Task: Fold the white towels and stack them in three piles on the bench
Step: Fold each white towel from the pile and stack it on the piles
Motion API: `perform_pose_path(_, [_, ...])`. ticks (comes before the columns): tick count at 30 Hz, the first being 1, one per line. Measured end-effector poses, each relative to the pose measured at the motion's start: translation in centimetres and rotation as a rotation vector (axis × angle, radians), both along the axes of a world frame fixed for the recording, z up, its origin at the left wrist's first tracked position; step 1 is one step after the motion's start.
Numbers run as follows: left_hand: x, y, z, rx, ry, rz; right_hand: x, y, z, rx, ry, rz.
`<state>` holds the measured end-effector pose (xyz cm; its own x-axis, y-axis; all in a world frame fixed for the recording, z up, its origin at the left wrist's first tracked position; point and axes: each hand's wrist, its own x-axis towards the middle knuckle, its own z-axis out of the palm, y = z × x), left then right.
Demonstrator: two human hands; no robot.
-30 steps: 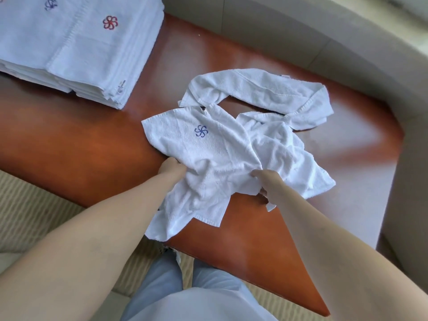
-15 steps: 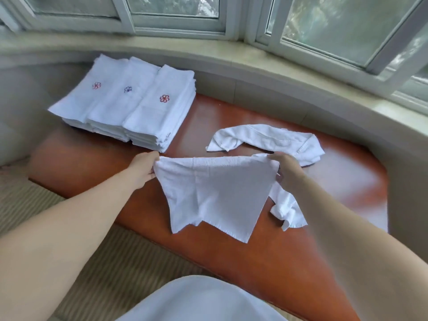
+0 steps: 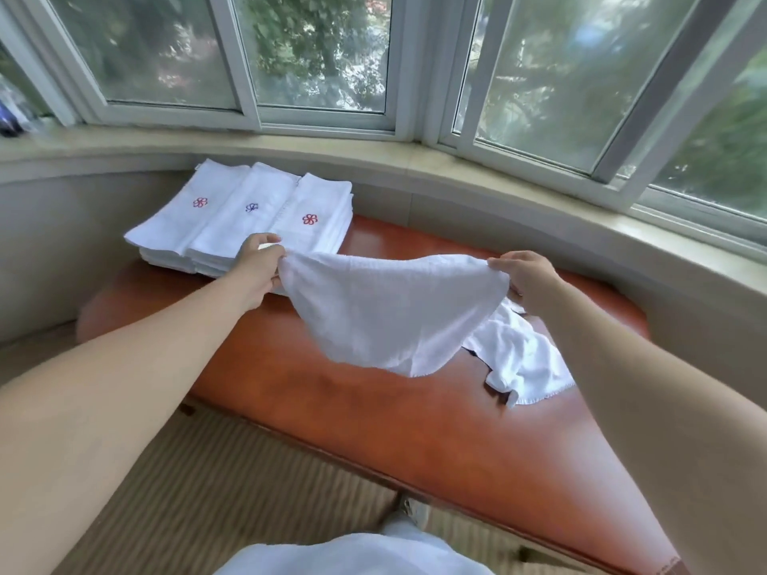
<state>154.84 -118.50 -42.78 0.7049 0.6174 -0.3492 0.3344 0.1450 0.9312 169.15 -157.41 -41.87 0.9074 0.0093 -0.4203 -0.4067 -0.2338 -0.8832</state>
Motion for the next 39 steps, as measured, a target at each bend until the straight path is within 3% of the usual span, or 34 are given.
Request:
perform_pose_path(3, [-0.6,0.2,0.7,0.027,-0.027,-0.014,-0.8,0.5,1.3,0.127,-0.097,-0.055])
perform_pose_path(6, [-1.2,0.8,1.3,0.115,0.031,-0.053,-2.0,0.6,1.8,0.068,-0.081,0.100])
perform_pose_path(9, [-2.2,1.8,1.0,0.251,0.089,-0.293,-3.2,0.1,1.2,-0.309,-0.189,0.280])
perform_pose_path(13, [-2.8,2.1,0.4,0.641,0.183,-0.520,-4.4,-0.3,0.3,-0.741,-0.417,0.397])
perform_pose_path(15, [-2.9,2.1,0.5,0.854,0.233,-0.634,-4.6,-0.5,0.5,-0.917,-0.440,0.477])
perform_pose_path(17, [-3.1,2.3,0.8,0.946,0.356,-0.789,-4.7,-1.0,0.8,-1.013,-0.341,0.598])
perform_pose_path(19, [-3.3,2.3,0.9,0.888,0.553,-0.958,-4.9,-1.5,0.7,-0.907,-0.021,0.674])
perform_pose_path(21, [-3.1,2.1,0.6,0.707,0.765,-1.065,-5.3,-2.3,0.7,-0.752,0.340,0.681])
perform_pose_path(24, [-2.3,2.0,0.6,0.468,0.969,-1.059,-4.6,-3.3,0.6,-0.649,0.541,0.645])
perform_pose_path(28, [1.3,2.5,0.8,0.458,0.881,-0.960,-2.2,-3.4,1.2,-0.614,0.467,0.541])
perform_pose_path(33, [5.8,0.6,-3.3,0.570,0.418,-0.585,1.1,-1.2,-2.2,-0.423,0.095,0.216])
perform_pose_path(35, [6.1,-1.1,-6.0,0.558,0.427,-0.584,1.3,-0.1,-4.8,-0.458,0.042,0.249])
perform_pose_path(39, [4.9,-3.5,-12.5,0.443,0.534,-0.585,0.5,0.4,-11.6,-0.461,0.148,0.357])
